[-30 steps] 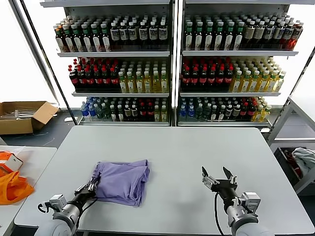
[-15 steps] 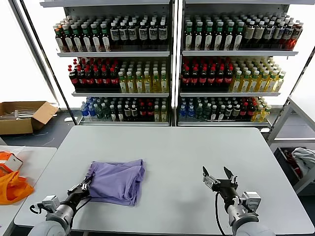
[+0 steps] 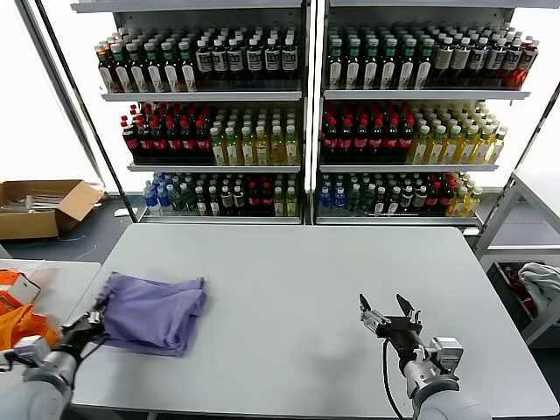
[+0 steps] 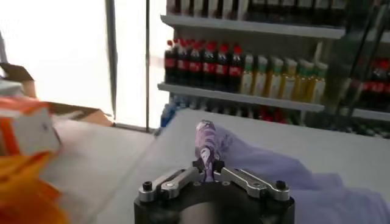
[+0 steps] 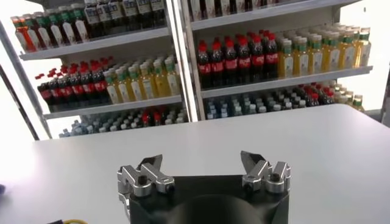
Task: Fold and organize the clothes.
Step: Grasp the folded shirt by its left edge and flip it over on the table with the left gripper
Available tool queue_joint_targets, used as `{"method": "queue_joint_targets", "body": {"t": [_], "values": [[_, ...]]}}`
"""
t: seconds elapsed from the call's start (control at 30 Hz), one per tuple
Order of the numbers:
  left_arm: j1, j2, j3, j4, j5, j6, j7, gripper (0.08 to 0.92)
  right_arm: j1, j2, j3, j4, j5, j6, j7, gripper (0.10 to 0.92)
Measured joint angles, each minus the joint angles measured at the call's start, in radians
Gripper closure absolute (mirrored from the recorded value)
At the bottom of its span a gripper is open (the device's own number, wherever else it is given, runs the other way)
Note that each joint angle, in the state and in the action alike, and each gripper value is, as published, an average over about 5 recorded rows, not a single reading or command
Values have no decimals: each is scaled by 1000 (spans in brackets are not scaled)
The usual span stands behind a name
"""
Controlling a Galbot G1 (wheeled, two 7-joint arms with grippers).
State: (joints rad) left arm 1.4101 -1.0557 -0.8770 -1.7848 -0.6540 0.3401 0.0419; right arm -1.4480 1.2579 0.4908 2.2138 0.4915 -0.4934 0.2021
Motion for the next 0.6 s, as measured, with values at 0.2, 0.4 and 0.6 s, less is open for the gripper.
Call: {"method": "queue_joint_targets", "body": {"t": [0.2, 0.4, 0.6], "values": [[-30, 86, -123, 22, 33, -9, 5, 886, 6, -2, -4, -11, 4, 0, 0, 203], [-1, 120, -179, -42, 108, -23, 29, 886, 10, 5, -11, -19, 2, 0, 1, 203], [62, 85, -81, -168, 212, -25, 41, 886, -1, 9, -3, -19, -1, 4, 0, 203]]}}
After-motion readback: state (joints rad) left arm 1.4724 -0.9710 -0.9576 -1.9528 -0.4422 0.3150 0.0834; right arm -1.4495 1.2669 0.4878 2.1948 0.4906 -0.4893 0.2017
